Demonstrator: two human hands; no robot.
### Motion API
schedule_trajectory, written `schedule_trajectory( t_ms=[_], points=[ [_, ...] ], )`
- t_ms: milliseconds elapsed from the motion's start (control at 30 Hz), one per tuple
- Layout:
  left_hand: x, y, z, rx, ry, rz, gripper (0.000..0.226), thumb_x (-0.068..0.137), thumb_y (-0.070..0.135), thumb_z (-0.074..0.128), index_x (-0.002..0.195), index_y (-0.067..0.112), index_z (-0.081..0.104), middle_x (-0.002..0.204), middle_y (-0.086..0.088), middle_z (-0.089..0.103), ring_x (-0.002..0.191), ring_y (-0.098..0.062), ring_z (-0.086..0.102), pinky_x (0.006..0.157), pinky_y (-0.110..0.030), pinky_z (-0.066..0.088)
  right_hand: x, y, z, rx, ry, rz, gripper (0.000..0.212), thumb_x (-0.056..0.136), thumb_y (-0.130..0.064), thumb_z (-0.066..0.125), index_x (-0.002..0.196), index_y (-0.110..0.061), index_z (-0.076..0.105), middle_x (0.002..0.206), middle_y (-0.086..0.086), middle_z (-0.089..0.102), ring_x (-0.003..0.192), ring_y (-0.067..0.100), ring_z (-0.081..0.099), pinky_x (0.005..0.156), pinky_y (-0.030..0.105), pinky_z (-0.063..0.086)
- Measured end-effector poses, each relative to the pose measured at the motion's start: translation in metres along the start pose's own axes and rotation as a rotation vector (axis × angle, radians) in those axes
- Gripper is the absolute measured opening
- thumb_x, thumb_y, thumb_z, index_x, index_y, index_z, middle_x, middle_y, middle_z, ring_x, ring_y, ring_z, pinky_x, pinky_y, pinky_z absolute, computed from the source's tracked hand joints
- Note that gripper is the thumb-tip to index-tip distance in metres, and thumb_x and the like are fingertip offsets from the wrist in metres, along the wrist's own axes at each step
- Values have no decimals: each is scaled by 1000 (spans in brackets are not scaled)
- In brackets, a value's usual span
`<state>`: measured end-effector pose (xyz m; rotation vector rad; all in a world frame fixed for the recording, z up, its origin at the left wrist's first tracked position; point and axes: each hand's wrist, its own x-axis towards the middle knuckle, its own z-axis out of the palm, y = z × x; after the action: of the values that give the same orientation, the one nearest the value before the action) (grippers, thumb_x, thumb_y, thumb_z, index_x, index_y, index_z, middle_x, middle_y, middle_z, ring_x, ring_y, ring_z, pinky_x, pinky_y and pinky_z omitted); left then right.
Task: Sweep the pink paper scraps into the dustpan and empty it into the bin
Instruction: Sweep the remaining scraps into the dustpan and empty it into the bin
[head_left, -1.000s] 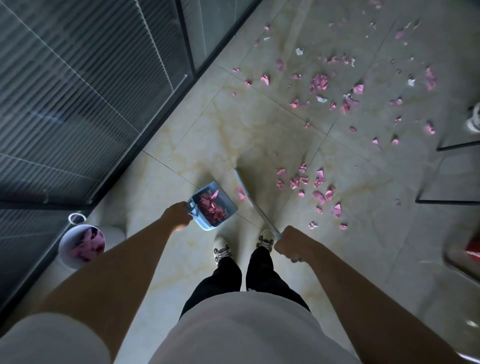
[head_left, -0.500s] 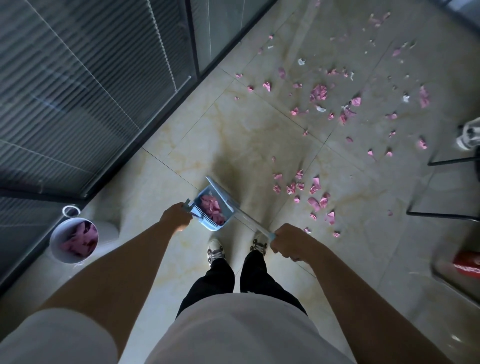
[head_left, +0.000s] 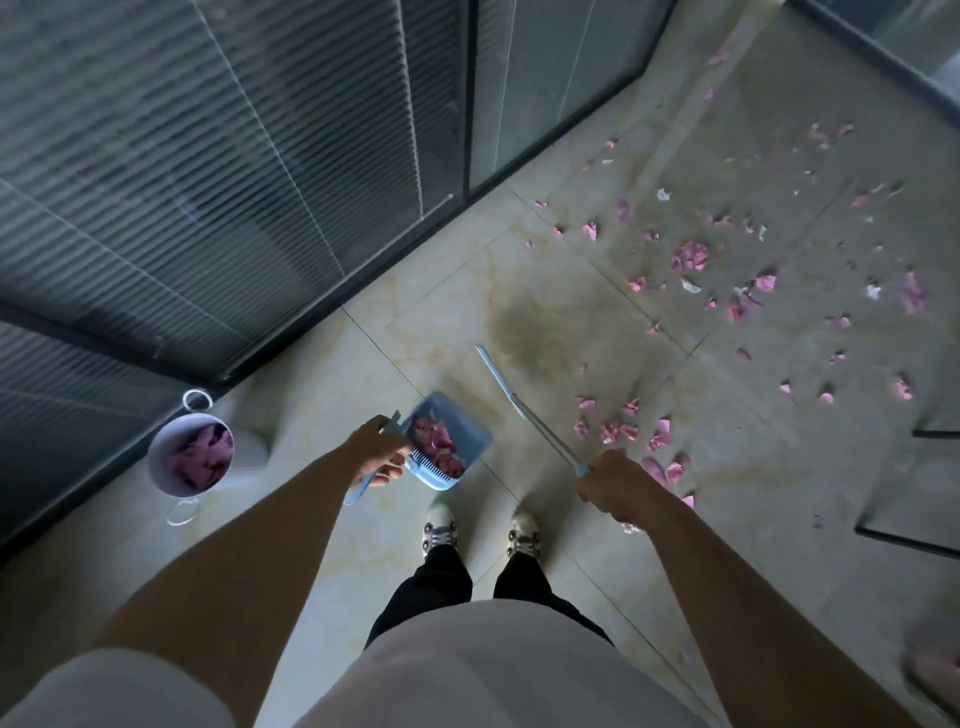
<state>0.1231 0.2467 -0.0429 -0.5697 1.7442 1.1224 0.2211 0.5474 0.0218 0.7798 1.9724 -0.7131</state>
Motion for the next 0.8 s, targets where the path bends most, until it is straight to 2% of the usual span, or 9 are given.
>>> schedule_trajectory(
  t_ms=[67,200,267,367,467,533,633,734,800],
  points=[
    [-16,-1,-1,-37,-59,-19,23,86,12,62,98,20,45,73,-8,52,54,-18,46,52,-23,37,0,-4,-3,-6,6,-2,15,89,-14,51,92,-3,60,68,7,52,54,18,47,46,25,38],
    [-37,-8,3,-144,-86,-9,24,88,21,59,105,17,42,77,-8,58,57,-18,50,57,-25,41,6,-8,1,-2,21,-33,22,85,-15,53,97,1,61,63,6,50,48,15,43,40,23,31],
    [-49,-13,6,-233,-51,41,22,89,19,57,102,17,40,78,-10,59,58,-19,50,57,-26,41,8,-9,4,-21,12,-61,28,83,-14,53,105,5,57,72,11,55,54,19,49,43,23,34],
    [-68,-23,11,-436,26,102,20,91,15,56,100,17,39,79,-13,57,57,-20,48,52,-27,40,14,-9,10,-47,3,-107,38,85,-14,53,116,7,56,95,20,63,79,29,62,51,25,40],
    [-81,-40,13,-600,124,113,25,87,11,57,103,15,38,84,-16,53,54,-19,46,47,-26,39,17,-11,17,-118,-8,-142,39,91,-17,49,123,5,54,116,22,62,95,31,62,63,26,43],
    [-90,-52,16,-668,204,102,26,81,10,57,98,17,39,85,-17,50,50,-17,42,45,-25,37,19,-8,22,-160,-6,-149,40,94,-20,46,126,3,53,123,21,60,107,32,61,71,27,43],
    [-101,-67,23,-743,321,118,18,82,8,52,90,16,39,81,-15,48,44,-14,36,42,-21,32,22,-3,28,-229,13,-150,38,94,-21,45,123,1,55,126,20,60,112,32,61,75,28,45],
    [-117,-78,29,-760,380,140,14,86,9,50,90,15,38,76,-12,49,41,-11,33,42,-20,28,21,-2,31,-291,22,-149,38,94,-21,45,125,0,54,130,20,58,115,32,59,84,28,48],
    [-129,-82,31,-791,394,151,22,77,14,55,91,15,38,75,-12,49,42,-12,32,43,-19,27,21,-5,33,-323,3,-164,37,94,-20,45,122,2,55,124,20,62,108,31,63,76,27,48]
  ],
)
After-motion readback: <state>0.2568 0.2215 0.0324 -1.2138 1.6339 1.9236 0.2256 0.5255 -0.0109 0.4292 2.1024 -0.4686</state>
